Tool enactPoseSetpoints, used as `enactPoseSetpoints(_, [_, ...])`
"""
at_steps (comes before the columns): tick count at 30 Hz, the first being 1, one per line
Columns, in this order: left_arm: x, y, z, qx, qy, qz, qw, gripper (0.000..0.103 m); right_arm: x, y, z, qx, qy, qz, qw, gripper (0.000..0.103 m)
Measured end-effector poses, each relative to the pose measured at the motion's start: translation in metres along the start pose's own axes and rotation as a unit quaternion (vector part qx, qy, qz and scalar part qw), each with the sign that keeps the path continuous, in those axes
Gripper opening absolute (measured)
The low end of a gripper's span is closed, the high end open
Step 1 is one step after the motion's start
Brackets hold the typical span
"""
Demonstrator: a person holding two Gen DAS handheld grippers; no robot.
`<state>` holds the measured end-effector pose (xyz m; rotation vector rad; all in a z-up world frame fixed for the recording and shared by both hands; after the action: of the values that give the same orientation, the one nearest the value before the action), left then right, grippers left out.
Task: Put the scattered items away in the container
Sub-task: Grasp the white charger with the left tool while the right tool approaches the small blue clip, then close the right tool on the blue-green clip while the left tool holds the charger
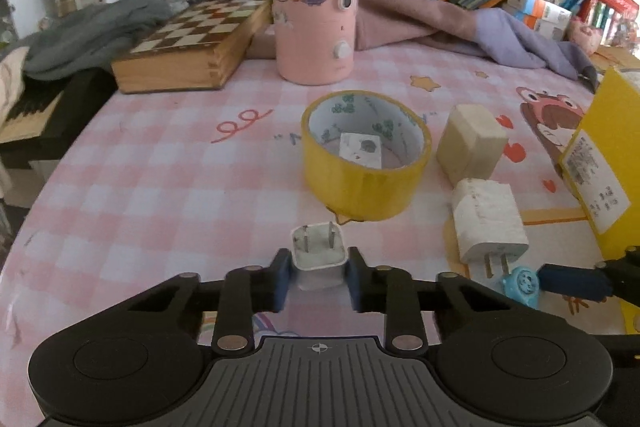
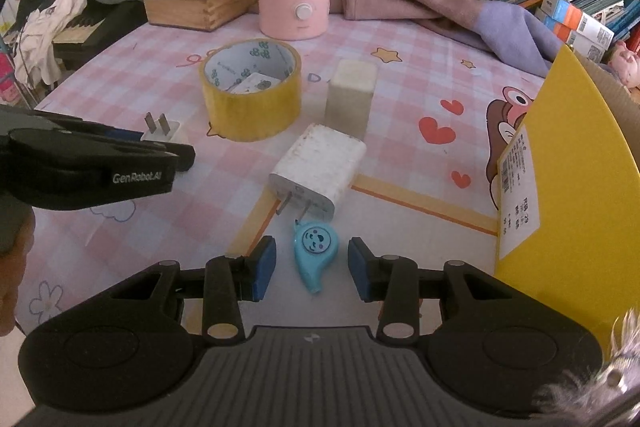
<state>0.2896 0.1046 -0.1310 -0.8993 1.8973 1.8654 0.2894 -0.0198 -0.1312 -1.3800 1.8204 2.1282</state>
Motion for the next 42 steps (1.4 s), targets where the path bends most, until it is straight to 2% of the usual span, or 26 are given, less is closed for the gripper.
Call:
enactPoseSetpoints(4, [-0.001,0.006,0.001,0.016,0.003,0.000,0.9999,0.026,-0.001,0.000,0.003,-0.014,0.005,0.001,1.000,0.023])
enactPoseSetpoints(9, [0.001,0.022,-0.004,0.032,-0.006,-0.011,0.9994,0.026,-0.001,0.001,0.004,-0.013,0.007,0.003,1.000,0.023])
enactPoseSetpoints(19, [0.003,0.052,0.000,0.049,0.013,-0.025,0.9984,0.026,-0.003,0.019,0.004,-0.012,0.011,-0.009,1.000,0.023])
enactPoseSetpoints(29, [0.009,0.097,-0.005,0.069,0.020,-0.056,0.9958,0.026,-0.003,0.058,0.000,-0.003,0.009,-0.047,0.999,0.023])
enactPoseSetpoints(42, [0.030,0.153,-0.023,0.092,-0.017,-0.090,0.9915,0.026,0.017,0.110,0.016,-0.002,0.020,-0.081,0.997,0.023])
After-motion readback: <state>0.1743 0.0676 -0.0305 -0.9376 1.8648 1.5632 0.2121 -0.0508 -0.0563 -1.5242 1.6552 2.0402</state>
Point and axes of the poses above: each gripper's, at about its wrist camera, not at the fingertips, and y roughly against the way its jaws point, z to its left, x to its underside, the point moved 6 cm from there along -y, roughly the way its jaws point, and after that the axes turned 6 degrees about y, right-handed, at the moved point
